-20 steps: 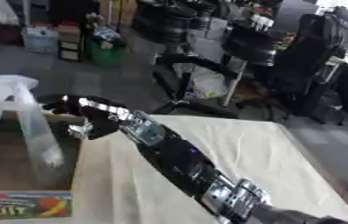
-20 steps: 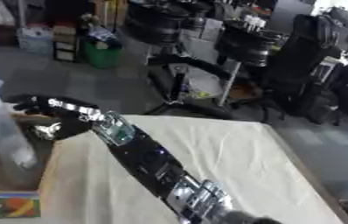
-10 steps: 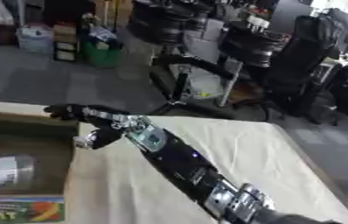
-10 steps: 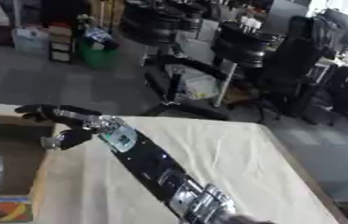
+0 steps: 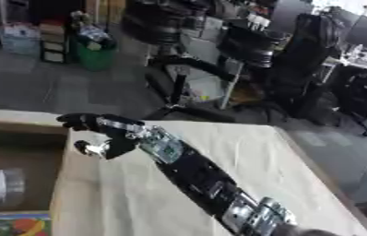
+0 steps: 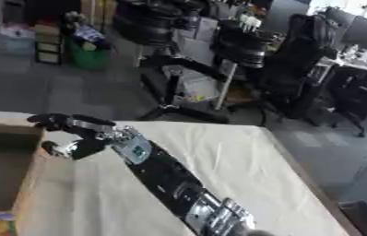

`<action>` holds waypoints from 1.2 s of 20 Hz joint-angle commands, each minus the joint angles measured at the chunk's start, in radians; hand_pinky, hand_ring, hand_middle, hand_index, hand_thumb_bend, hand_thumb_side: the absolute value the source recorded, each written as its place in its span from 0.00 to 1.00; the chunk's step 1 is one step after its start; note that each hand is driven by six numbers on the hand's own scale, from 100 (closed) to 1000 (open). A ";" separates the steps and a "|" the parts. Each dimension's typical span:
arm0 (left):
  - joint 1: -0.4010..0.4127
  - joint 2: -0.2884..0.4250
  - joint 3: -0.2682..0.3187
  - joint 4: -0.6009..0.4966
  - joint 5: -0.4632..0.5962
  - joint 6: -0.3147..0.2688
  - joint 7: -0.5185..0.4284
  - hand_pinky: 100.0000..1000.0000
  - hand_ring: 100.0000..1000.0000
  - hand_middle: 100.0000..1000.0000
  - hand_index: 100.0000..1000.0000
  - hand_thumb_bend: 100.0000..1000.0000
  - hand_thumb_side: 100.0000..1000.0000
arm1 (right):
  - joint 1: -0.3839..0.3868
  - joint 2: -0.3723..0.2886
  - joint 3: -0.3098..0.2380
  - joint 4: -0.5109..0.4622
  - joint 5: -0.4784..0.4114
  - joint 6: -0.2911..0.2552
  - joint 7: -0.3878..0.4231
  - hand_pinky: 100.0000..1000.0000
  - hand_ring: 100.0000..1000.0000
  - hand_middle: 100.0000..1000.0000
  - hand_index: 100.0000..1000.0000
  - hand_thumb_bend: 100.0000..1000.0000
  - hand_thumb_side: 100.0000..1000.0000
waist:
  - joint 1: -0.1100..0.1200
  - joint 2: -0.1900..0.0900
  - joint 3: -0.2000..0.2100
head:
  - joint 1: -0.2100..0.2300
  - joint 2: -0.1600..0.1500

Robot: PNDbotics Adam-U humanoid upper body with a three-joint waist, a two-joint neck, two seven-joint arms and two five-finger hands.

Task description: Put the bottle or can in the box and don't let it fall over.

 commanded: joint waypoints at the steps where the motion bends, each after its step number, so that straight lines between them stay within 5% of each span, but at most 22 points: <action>1: 0.003 0.027 0.010 -0.018 -0.010 0.007 0.006 0.67 0.69 0.55 0.78 0.45 0.55 | 0.000 -0.066 -0.017 -0.066 -0.084 0.000 0.031 1.00 1.00 1.00 1.00 0.00 0.40 | 0.024 -0.017 -0.031 | 0.005 -0.003; 5: 0.027 0.046 0.020 -0.018 -0.022 0.021 0.016 0.67 0.69 0.55 0.78 0.45 0.56 | 0.041 -0.120 -0.037 -0.167 -0.217 0.036 0.030 1.00 1.00 1.00 1.00 0.00 0.41 | 0.042 -0.023 -0.109 | 0.036 0.007; 6: 0.035 0.051 0.022 -0.018 -0.025 0.027 0.018 0.67 0.69 0.55 0.78 0.46 0.55 | 0.057 -0.134 -0.046 -0.194 -0.253 0.049 0.021 1.00 1.00 1.00 1.00 0.00 0.58 | 0.047 -0.025 -0.131 | 0.047 0.010; 7: 0.044 0.055 0.026 -0.018 -0.029 0.033 0.022 0.67 0.69 0.55 0.78 0.46 0.55 | 0.075 -0.148 -0.055 -0.221 -0.288 0.063 0.011 1.00 1.00 1.00 1.00 0.00 0.41 | 0.053 -0.025 -0.153 | 0.063 0.013; 8: 0.053 0.059 0.029 -0.018 -0.032 0.039 0.026 0.67 0.69 0.55 0.78 0.47 0.55 | 0.091 -0.160 -0.063 -0.247 -0.319 0.077 0.002 1.00 1.00 1.00 1.00 0.00 0.41 | 0.059 -0.026 -0.172 | 0.078 0.016; 16: 0.174 0.100 0.046 -0.018 -0.071 0.109 0.053 0.68 0.73 0.57 0.78 0.52 0.55 | 0.236 -0.188 -0.133 -0.456 -0.490 0.192 -0.102 0.98 1.00 1.00 1.00 0.00 0.41 | 0.119 -0.059 -0.342 | 0.272 0.091; 24: 0.306 0.124 0.057 0.012 -0.106 0.165 0.071 0.69 0.76 0.60 0.79 0.55 0.55 | 0.422 -0.094 -0.188 -0.653 -0.537 0.287 -0.204 0.96 1.00 1.00 1.00 0.00 0.41 | 0.148 -0.143 -0.446 | 0.515 0.213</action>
